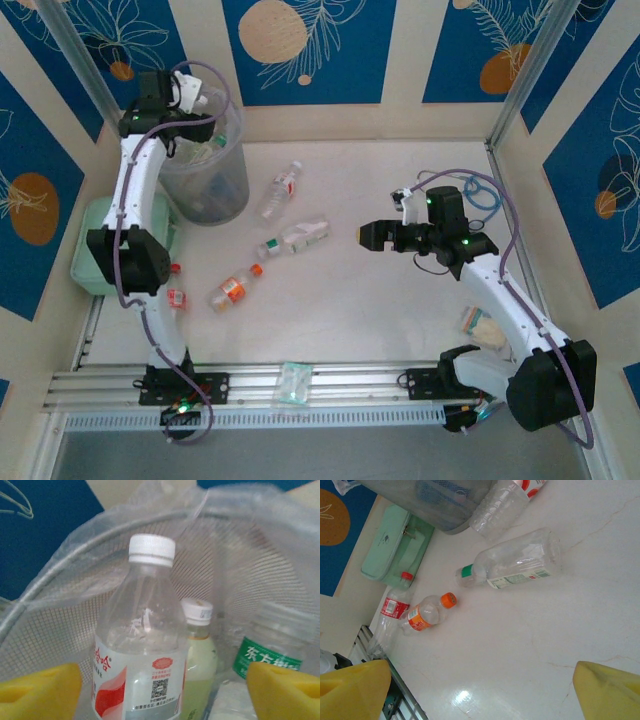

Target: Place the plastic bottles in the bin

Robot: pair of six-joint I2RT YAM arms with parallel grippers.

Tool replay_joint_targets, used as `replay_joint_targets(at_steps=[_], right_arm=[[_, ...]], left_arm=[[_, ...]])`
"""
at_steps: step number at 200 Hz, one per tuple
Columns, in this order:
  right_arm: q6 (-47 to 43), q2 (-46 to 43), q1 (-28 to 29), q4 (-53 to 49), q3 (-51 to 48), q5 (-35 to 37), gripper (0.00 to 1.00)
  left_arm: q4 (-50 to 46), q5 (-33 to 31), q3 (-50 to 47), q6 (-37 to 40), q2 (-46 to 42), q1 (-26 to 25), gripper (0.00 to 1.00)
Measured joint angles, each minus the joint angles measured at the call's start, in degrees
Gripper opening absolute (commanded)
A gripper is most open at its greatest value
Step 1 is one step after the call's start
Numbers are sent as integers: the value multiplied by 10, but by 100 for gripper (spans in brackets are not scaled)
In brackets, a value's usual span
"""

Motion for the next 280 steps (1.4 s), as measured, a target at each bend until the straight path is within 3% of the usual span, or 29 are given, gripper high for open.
replay_joint_targets(at_steps=[51,86,137,170,238,254,280], right_arm=[[-1,9,8,-8,3,9,94],[-7,10,16,-17,9,21,94],[-9,17,26,-22,14,30,94],[-10,21,34,-26,19,36,94],[-12,41,57,-32,36,51,94],[-10,41,60,-33,38,56,94],[-1,45,60,-38,41,62,94]], left_arm=[[17,52,75,-111,17,26,50],[40,69,90,-150,47,31,44],[23,79,85,-145,94,32,36],[88,78,-31,-145,33,33,31],[126,95,-76,-147,18,39,31],[123,95,-76,-147,15,39,36],[106,92,-78,-140,-2,39,52]])
